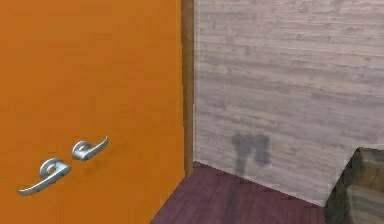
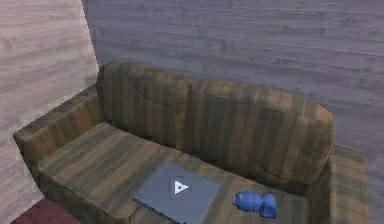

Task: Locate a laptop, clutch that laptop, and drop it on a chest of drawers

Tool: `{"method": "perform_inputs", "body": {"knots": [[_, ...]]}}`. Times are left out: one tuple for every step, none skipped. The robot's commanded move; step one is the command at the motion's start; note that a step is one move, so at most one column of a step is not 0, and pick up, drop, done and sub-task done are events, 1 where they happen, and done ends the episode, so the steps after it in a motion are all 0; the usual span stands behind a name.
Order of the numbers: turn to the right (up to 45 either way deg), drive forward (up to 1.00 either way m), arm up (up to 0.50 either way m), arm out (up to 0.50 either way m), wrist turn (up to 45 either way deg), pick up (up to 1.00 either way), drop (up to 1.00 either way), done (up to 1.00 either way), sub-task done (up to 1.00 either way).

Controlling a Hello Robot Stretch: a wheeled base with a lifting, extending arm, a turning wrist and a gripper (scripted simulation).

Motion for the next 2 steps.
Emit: {"method": "perform_inputs", "body": {"knots": [[0.0,0.0,0.5,0.0,0.0,0.0,0.0,0.0,0.0],[0.0,0.0,0.0,0.0,-45.0,0.0,0.0,0.0,0.0]]}}
